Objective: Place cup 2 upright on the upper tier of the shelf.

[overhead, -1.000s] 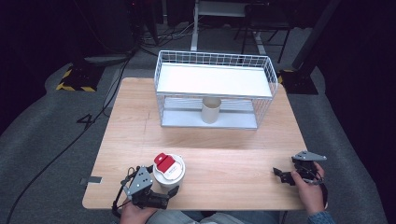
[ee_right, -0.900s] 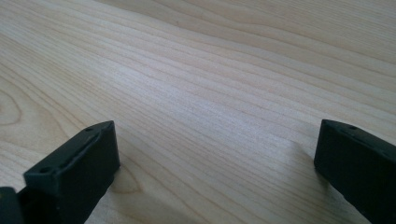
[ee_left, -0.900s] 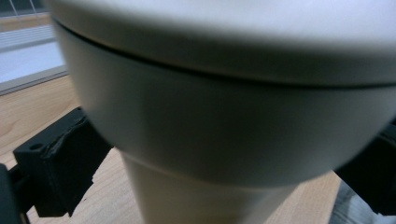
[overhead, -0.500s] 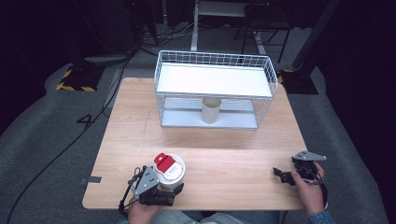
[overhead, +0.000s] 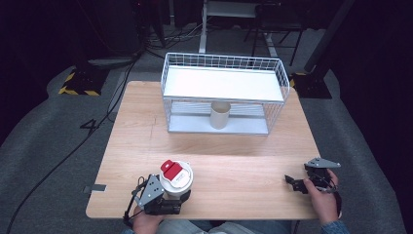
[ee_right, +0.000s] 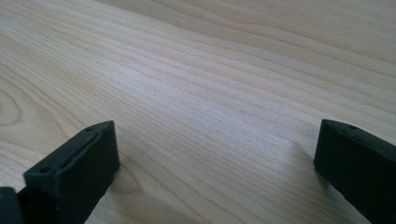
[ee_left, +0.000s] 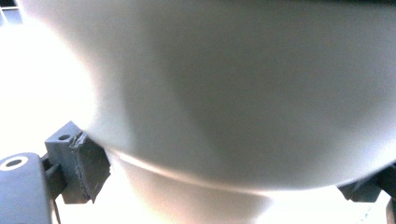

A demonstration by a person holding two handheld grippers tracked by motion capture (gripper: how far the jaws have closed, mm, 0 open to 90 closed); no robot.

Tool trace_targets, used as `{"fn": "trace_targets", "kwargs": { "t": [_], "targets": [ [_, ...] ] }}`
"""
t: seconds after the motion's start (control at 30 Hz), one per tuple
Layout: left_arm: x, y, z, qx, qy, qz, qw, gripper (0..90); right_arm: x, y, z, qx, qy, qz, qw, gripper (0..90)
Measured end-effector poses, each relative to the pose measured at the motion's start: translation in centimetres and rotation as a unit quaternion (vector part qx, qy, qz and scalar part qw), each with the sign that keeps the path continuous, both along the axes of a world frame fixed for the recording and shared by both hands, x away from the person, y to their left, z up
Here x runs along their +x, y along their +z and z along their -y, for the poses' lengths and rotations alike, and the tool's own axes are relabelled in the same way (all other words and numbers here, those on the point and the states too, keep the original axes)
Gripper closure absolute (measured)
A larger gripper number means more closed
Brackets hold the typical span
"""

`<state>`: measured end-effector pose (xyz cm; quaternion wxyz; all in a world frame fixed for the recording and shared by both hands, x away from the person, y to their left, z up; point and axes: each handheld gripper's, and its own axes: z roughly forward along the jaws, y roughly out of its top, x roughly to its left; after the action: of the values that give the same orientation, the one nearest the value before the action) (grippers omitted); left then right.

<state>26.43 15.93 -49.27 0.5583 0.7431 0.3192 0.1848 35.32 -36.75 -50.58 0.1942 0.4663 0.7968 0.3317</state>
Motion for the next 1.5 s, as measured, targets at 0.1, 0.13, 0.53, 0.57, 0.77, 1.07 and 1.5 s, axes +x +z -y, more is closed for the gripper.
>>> {"fn": "trace_targets", "kwargs": {
  "t": [0.1,0.13,0.53,0.57,0.77,1.07,1.5],
  "targets": [
    [0.0,0.0,0.0,0.0,0.0,0.001,1.0,9.8,0.0,0.0,0.0,0.0,0.0,0.0,1.0,0.1],
    [0.0,0.0,0.0,-0.001,0.0,0.002,1.0,9.8,0.0,0.0,0.0,0.0,0.0,0.0,1.0,0.1],
    [0.1,0.2,-0.1,0.007,-0.003,-0.003,1.0,10.0,0.0,0.0,0.0,-0.001,-0.001,0.0,1.0,0.0],
    [0.1,0.3,-0.1,0.008,-0.003,-0.004,1.0,10.0,0.0,0.0,0.0,-0.001,-0.001,0.0,1.0,0.0],
    [0.4,1.1,0.1,0.009,-0.009,-0.005,0.9999,10.1,0.0,0.0,0.0,0.0,-0.001,0.0,1.0,0.0],
    [1.3,3.7,0.3,0.008,-0.015,-0.012,0.9998,10.1,0.0,0.0,0.0,0.0,-0.001,0.0,1.0,0.0],
    [3.1,8.5,0.2,0.0,-0.024,-0.009,0.9997,10.0,0.0,0.0,0.0,0.0,-0.001,0.0,1.0,0.0]
  ]
}}
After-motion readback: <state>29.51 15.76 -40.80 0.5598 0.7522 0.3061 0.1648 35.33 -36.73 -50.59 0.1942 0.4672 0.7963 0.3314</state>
